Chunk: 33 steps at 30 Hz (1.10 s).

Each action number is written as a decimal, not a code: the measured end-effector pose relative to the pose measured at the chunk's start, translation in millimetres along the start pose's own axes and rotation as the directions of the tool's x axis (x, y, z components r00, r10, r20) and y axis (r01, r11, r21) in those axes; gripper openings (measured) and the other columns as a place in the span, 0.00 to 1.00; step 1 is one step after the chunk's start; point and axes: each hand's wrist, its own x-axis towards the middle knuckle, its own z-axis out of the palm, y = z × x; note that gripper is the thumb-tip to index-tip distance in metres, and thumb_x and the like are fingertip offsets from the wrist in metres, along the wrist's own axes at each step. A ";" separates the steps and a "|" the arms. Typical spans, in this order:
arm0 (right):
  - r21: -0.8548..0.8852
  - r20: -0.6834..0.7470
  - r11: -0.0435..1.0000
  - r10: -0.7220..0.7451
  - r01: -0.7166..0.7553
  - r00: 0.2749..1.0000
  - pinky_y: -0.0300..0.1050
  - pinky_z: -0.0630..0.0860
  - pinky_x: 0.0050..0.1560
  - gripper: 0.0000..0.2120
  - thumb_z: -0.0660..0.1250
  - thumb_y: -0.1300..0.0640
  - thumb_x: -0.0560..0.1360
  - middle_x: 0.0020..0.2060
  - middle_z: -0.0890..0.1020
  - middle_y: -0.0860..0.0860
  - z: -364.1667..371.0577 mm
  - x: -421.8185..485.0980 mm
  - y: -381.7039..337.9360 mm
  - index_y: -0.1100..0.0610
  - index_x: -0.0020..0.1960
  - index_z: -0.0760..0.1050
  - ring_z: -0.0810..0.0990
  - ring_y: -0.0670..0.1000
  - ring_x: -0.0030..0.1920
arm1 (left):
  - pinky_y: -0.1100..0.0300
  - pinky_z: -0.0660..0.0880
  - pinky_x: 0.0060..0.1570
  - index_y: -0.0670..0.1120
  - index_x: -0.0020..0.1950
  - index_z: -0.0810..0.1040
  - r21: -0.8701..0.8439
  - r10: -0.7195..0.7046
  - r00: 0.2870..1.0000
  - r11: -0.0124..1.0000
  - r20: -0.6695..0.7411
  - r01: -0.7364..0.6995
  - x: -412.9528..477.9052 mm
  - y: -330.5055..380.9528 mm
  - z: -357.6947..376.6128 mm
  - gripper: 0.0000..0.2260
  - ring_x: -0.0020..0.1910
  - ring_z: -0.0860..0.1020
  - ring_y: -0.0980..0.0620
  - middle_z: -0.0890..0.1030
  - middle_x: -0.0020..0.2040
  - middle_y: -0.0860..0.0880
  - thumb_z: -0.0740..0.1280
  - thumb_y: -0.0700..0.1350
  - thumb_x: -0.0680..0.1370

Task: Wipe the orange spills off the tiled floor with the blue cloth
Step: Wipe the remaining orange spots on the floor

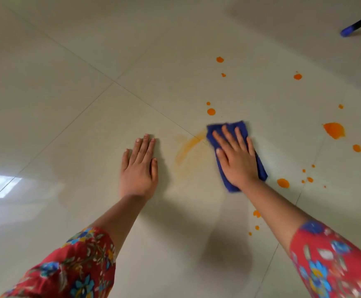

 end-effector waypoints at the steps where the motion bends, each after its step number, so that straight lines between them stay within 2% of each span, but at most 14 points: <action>1: 0.032 -0.012 0.996 0.080 -0.080 0.997 0.58 0.49 0.75 0.27 0.42 0.42 0.79 0.78 0.56 0.45 -2.9 23.3 -6.0 0.42 0.77 0.55 0.52 0.54 0.78 | 0.54 0.44 0.76 0.53 0.79 0.49 -0.005 0.000 1.000 1.000 -0.002 0.000 0.8 -0.3 0.2 0.25 0.77 0.43 0.58 0.48 0.79 0.57 0.44 0.52 0.81; 4: 0.065 0.008 0.998 0.019 -0.020 1.000 0.59 0.47 0.75 0.28 0.43 0.42 0.77 0.78 0.57 0.46 -2.4 57.1 -51.6 0.41 0.76 0.57 0.52 0.55 0.78 | 0.54 0.45 0.76 0.53 0.79 0.52 -0.026 0.008 1.000 1.000 -0.015 -0.009 3.5 -0.6 0.2 0.25 0.77 0.45 0.58 0.50 0.79 0.57 0.43 0.52 0.81; 7: 0.019 -0.003 0.936 -0.351 0.351 0.936 0.58 0.52 0.75 0.24 0.50 0.45 0.80 0.77 0.59 0.46 7.0 7.9 -80.4 0.41 0.76 0.59 0.55 0.56 0.77 | 0.56 0.44 0.75 0.51 0.79 0.55 -0.068 0.011 0.999 0.998 -0.031 -0.013 3.5 -1.9 -0.6 0.25 0.77 0.48 0.58 0.53 0.79 0.55 0.43 0.52 0.81; 9: 0.009 0.027 0.879 -0.477 0.476 0.879 0.55 0.50 0.76 0.23 0.52 0.46 0.81 0.77 0.58 0.44 12.5 -46.9 -65.2 0.40 0.76 0.57 0.53 0.53 0.78 | 0.57 0.44 0.75 0.51 0.79 0.55 -0.077 0.009 0.999 0.997 -0.032 -0.011 1.9 -3.3 -0.7 0.25 0.77 0.48 0.58 0.54 0.79 0.55 0.43 0.51 0.81; 11: 0.017 0.009 0.913 -0.408 0.408 0.913 0.57 0.54 0.75 0.23 0.52 0.46 0.81 0.77 0.57 0.43 10.7 -69.0 -30.5 0.40 0.76 0.57 0.53 0.52 0.78 | 0.56 0.44 0.76 0.51 0.79 0.54 -0.081 0.012 0.999 0.997 -0.032 -0.014 3.3 -3.1 0.0 0.25 0.77 0.47 0.58 0.53 0.79 0.56 0.43 0.51 0.81; 13: 0.028 -0.019 0.990 -0.137 0.138 0.990 0.61 0.56 0.73 0.24 0.48 0.45 0.80 0.77 0.57 0.44 8.7 -57.1 0.1 0.41 0.76 0.57 0.53 0.53 0.78 | 0.56 0.44 0.76 0.51 0.79 0.53 -0.076 0.013 0.999 0.997 -0.030 -0.015 3.3 -2.6 0.3 0.25 0.77 0.47 0.58 0.52 0.79 0.56 0.42 0.50 0.81; 16: 0.009 -0.035 0.985 0.174 -0.174 0.984 0.60 0.50 0.75 0.26 0.42 0.43 0.80 0.79 0.51 0.47 2.5 -6.0 4.5 0.43 0.78 0.51 0.50 0.55 0.78 | 0.56 0.44 0.76 0.51 0.79 0.53 -0.064 0.008 0.999 0.998 -0.031 -0.010 2.8 -1.8 0.0 0.25 0.78 0.47 0.58 0.52 0.79 0.56 0.42 0.50 0.80; 18: 0.015 -0.036 0.989 0.146 -0.146 0.989 0.60 0.48 0.75 0.27 0.42 0.43 0.79 0.79 0.51 0.47 1.8 21.5 -21.5 0.42 0.78 0.50 0.50 0.57 0.78 | 0.56 0.43 0.76 0.51 0.79 0.53 -0.067 0.008 1.000 0.998 -0.029 -0.010 3.1 -1.5 -0.1 0.26 0.77 0.47 0.58 0.52 0.79 0.56 0.42 0.51 0.80; 21: 0.031 -0.028 0.995 -0.097 0.098 0.995 0.62 0.52 0.74 0.26 0.48 0.44 0.79 0.78 0.57 0.47 8.5 4.9 -69.2 0.41 0.76 0.56 0.53 0.59 0.77 | 0.57 0.44 0.76 0.51 0.79 0.54 -0.088 0.011 1.000 0.996 -0.026 -0.013 3.2 -2.7 -0.1 0.25 0.77 0.48 0.59 0.53 0.79 0.56 0.43 0.51 0.81; 25: 0.047 0.074 0.847 -0.532 0.530 0.844 0.55 0.50 0.76 0.24 0.52 0.45 0.81 0.78 0.56 0.46 12.2 -93.1 -59.5 0.39 0.76 0.54 0.54 0.54 0.78 | 0.55 0.45 0.76 0.50 0.78 0.56 -0.112 0.018 0.999 0.993 -0.027 -0.021 4.8 -4.6 -1.0 0.25 0.77 0.49 0.58 0.55 0.78 0.55 0.43 0.51 0.80; 27: 0.000 0.024 0.909 -0.416 0.416 0.909 0.56 0.54 0.74 0.24 0.51 0.45 0.80 0.77 0.58 0.47 15.4 -86.8 -24.8 0.40 0.76 0.56 0.56 0.54 0.77 | 0.55 0.44 0.76 0.50 0.79 0.55 -0.117 0.023 0.999 0.993 -0.022 -0.026 4.6 -4.5 -1.6 0.25 0.77 0.48 0.58 0.53 0.78 0.56 0.44 0.51 0.80; 30: 0.063 -0.039 0.996 0.073 -0.070 0.997 0.58 0.54 0.75 0.25 0.48 0.46 0.80 0.77 0.58 0.48 7.8 -49.2 -15.9 0.43 0.76 0.57 0.55 0.55 0.77 | 0.54 0.43 0.76 0.52 0.79 0.51 -0.104 0.036 0.999 0.994 0.019 -0.034 4.0 -5.9 -3.3 0.27 0.77 0.45 0.58 0.50 0.79 0.56 0.45 0.53 0.79; 31: 0.080 -0.024 0.994 0.080 -0.078 0.996 0.58 0.55 0.75 0.25 0.49 0.46 0.79 0.77 0.59 0.49 9.0 -48.4 -29.8 0.44 0.76 0.58 0.55 0.57 0.77 | 0.54 0.43 0.76 0.53 0.79 0.50 -0.109 0.040 0.998 0.993 0.038 -0.036 6.1 -8.7 -3.5 0.28 0.77 0.45 0.58 0.50 0.79 0.56 0.46 0.55 0.78; 33: 0.030 -0.030 0.979 -0.201 0.202 0.979 0.60 0.56 0.74 0.25 0.51 0.47 0.79 0.77 0.59 0.50 17.4 -84.0 -58.4 0.43 0.76 0.58 0.56 0.58 0.77 | 0.54 0.42 0.75 0.53 0.79 0.47 -0.126 0.065 0.995 0.990 0.076 -0.056 9.3 -13.6 -7.8 0.30 0.78 0.44 0.57 0.49 0.79 0.56 0.45 0.59 0.78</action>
